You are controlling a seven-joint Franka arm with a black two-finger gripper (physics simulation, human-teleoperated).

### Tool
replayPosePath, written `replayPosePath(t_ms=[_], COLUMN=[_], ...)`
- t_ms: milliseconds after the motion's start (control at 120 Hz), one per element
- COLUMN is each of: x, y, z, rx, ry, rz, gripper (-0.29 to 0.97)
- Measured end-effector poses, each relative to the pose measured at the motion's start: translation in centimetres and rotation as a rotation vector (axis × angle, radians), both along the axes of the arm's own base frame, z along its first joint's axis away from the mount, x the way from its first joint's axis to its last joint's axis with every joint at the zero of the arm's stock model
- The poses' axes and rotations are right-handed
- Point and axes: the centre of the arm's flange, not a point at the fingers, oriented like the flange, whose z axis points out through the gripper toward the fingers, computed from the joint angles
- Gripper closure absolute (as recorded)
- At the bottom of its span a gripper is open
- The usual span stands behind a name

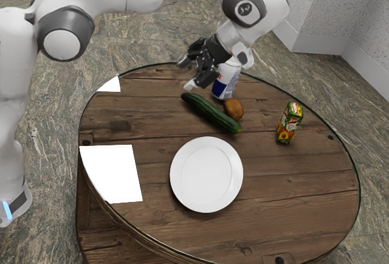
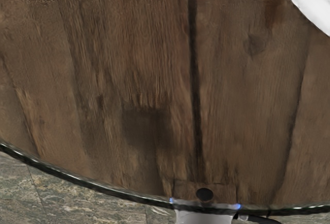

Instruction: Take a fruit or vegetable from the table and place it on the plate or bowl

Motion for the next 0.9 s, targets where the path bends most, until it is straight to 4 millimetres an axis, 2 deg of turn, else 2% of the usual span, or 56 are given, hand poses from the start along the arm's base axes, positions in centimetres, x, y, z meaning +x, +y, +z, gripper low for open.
replayPosePath(t_ms=[117,258,300,392,458,542,617,792,900], x=[3.7,5.7,6.0,6.1,6.0,5.9,6.3,7.0,7.7], y=[0.2,-0.1,0.6,3.7,6.6,8.7,9.4,9.6,10.1], z=[-0.3,-0.7,-0.8,-1.3,-2.2,-3.6,-4.3,-5.1,-8.3], rx=[0.013,-0.017,-0.026,-0.048,-0.070,-0.106,-0.167,-0.230,-0.271], ry=[-0.237,-0.349,-0.363,-0.370,-0.361,-0.342,-0.343,-0.335,-0.300], rz=[-0.057,-0.194,-0.230,-0.277,-0.309,-0.378,-0.466,-0.655,-0.746], gripper=[0.00,0.00,0.00,0.00,0.00,0.00,0.00,0.00,0.00])
